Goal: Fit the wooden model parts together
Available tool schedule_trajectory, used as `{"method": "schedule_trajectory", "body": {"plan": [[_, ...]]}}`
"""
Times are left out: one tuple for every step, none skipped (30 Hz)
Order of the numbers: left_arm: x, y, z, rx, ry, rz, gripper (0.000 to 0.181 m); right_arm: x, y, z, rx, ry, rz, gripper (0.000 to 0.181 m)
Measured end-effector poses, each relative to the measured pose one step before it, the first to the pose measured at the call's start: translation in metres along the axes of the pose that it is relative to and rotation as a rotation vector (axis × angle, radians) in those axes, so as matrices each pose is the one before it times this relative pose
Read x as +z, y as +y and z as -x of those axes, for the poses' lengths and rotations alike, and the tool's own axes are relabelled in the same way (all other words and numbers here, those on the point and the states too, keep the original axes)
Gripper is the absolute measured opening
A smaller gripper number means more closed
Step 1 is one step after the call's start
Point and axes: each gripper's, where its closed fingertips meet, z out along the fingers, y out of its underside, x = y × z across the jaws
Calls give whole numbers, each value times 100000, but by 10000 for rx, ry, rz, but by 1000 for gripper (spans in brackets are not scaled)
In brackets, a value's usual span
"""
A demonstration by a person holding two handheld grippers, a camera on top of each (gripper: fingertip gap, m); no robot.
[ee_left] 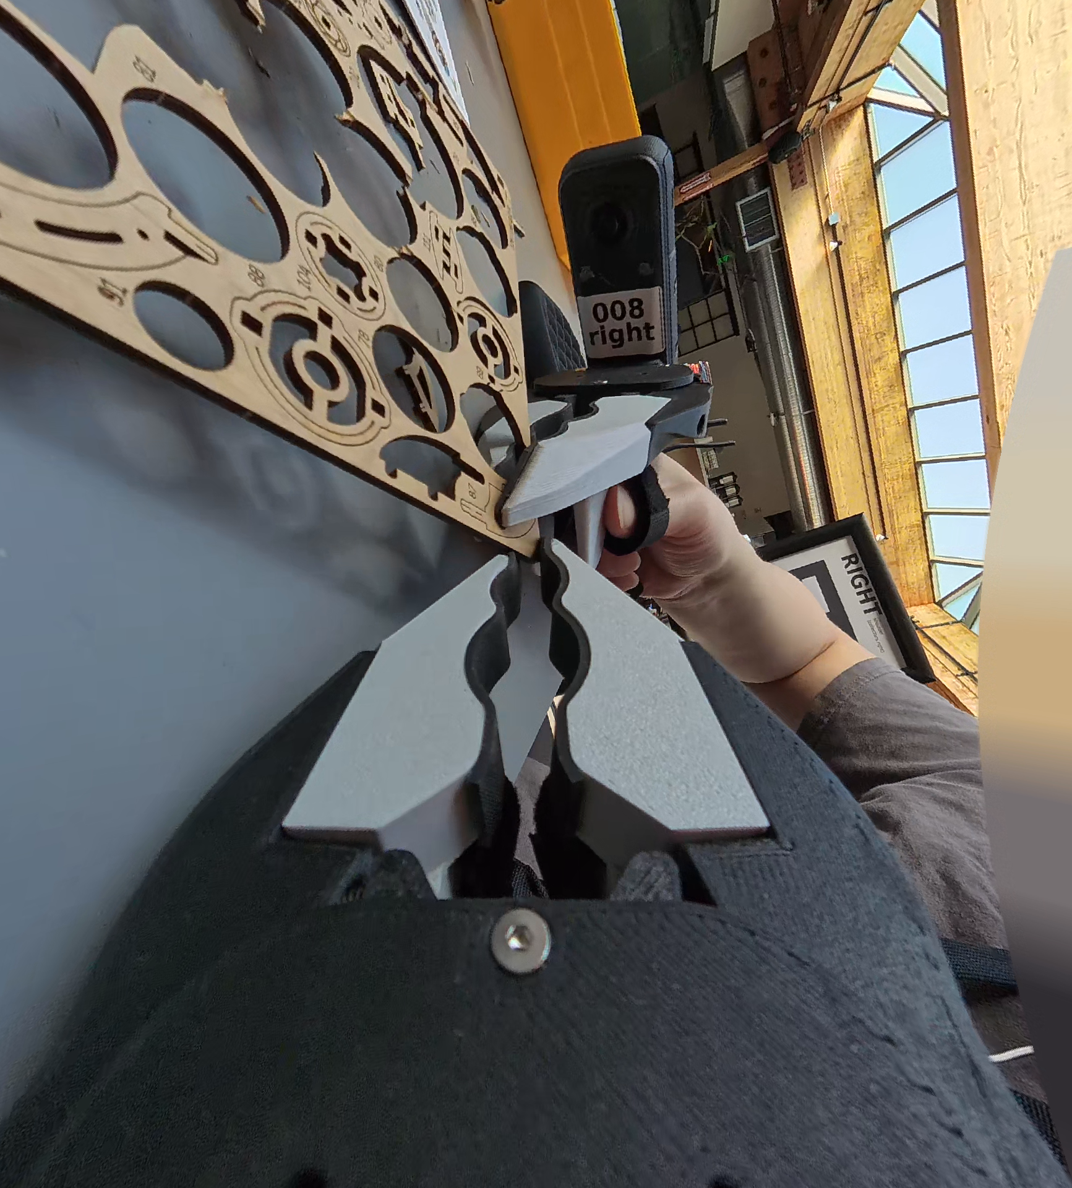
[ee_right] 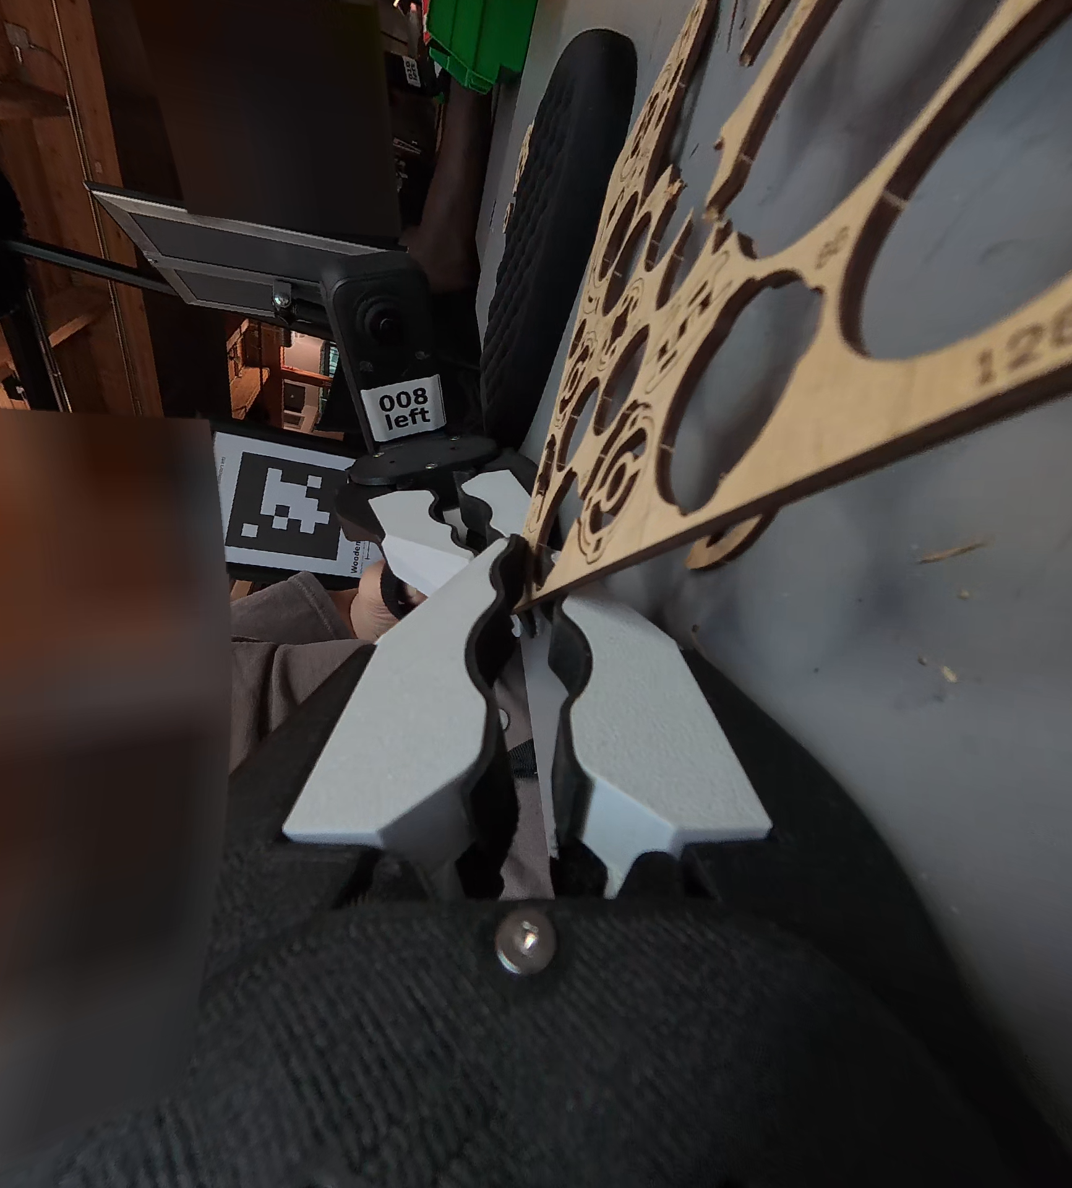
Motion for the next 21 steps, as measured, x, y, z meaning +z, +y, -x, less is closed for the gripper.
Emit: {"method": "schedule_trajectory", "body": {"plan": [[-1,7,16,-22,1,6,3,6,30,-38,-20,38,8,3],[10,8,20,8,-28,3,3,-5,-8,-6,-3,10,-7,3],[0,0,0,0,0,0,3,0,11,-9,-3,5,12,3],[13,-1,14,-21,-4,4,3,-1,13,-27,-11,32,-2,3],[10,6,18,-4,-16,5,3,-10,13,-38,-19,33,4,4],[10,20,23,6,-24,15,3,3,30,-36,-83,70,24,4],[16,27,26,10,-26,16,3,-12,22,-30,-113,80,15,4],[12,12,18,12,-22,17,4,-13,18,-33,-72,67,-1,4],[10,20,2,21,-18,11,4,-11,17,-12,-77,47,12,4],[7,12,10,20,-15,6,4,-4,6,-15,-7,25,-10,4],[3,15,24,20,-27,3,4,3,-4,-17,-123,87,-21,4],[16,13,-3,21,-14,11,4,-17,33,-15,-70,51,1,4],[16,33,5,13,-9,25,4,-10,37,-28,-7,19,21,4],[11,14,3,13,-11,19,4,-20,35,8,17,-26,42,5],[1,0,0,-4,3,-8,4,9,-12,-20,58,-20,-2,5],[0,0,18,2,-12,0,4,9,17,-10,-64,32,15,5],[-3,1,-10,4,7,-5,4,1,-2,14,2,-9,-2,5],[3,-1,-2,-8,-1,5,4,-4,10,-27,-33,34,6,5],[4,-3,11,-16,2,7,4,3,10,2,-83,37,8,5],[-6,-21,-21,-10,22,-10,4,-8,-22,10,-3,-5,-12,5],[-22,-62,-17,-24,35,-35,4,10,-78,56,24,-51,-52,5]]}}
